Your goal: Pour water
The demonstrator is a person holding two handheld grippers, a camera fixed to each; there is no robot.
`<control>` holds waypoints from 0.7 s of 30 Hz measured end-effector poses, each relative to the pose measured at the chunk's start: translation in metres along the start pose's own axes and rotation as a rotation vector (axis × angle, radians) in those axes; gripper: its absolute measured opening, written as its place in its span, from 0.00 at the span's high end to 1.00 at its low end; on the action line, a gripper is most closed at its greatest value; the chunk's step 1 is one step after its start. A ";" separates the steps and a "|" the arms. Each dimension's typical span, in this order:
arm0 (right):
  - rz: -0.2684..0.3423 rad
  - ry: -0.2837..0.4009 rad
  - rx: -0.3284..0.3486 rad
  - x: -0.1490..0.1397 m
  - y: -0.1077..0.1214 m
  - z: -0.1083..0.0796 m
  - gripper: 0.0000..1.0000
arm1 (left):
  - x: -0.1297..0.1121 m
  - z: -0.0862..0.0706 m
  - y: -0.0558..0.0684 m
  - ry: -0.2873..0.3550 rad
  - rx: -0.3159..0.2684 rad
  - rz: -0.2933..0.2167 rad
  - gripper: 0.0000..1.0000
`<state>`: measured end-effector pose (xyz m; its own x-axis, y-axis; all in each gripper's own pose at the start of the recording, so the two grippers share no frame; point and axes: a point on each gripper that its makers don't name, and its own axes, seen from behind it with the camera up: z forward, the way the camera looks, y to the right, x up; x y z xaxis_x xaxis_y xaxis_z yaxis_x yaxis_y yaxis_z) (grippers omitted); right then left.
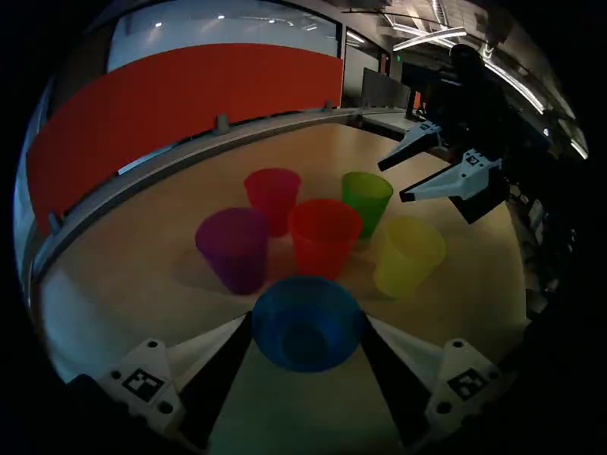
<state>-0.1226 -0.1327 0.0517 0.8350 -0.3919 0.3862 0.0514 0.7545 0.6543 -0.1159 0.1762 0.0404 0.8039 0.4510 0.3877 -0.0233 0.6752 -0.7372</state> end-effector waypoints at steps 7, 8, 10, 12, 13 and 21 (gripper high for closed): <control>-0.002 -0.004 0.002 -0.002 -0.001 0.003 0.00 | -0.002 0.002 0.001 -0.009 0.009 0.013 0.10; -0.001 -0.005 0.002 -0.003 0.000 0.003 0.00 | -0.002 0.003 0.001 -0.008 0.010 0.014 0.11; -0.001 -0.006 0.002 -0.003 0.000 0.004 0.00 | -0.002 0.003 0.002 -0.008 0.011 0.014 0.11; -0.001 -0.007 0.002 -0.003 0.000 0.005 0.00 | -0.002 0.003 0.002 -0.008 0.011 0.013 0.11; -0.001 -0.007 0.003 -0.003 -0.001 0.006 0.00 | -0.002 0.003 0.002 -0.009 0.010 0.011 0.11; 0.007 -0.015 0.004 -0.004 -0.001 0.013 0.00 | -0.002 0.003 0.002 -0.010 0.010 0.012 0.12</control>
<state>-0.1332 -0.1387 0.0573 0.8271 -0.3945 0.4004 0.0433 0.7549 0.6544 -0.1199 0.1783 0.0400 0.7973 0.4654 0.3843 -0.0390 0.6750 -0.7367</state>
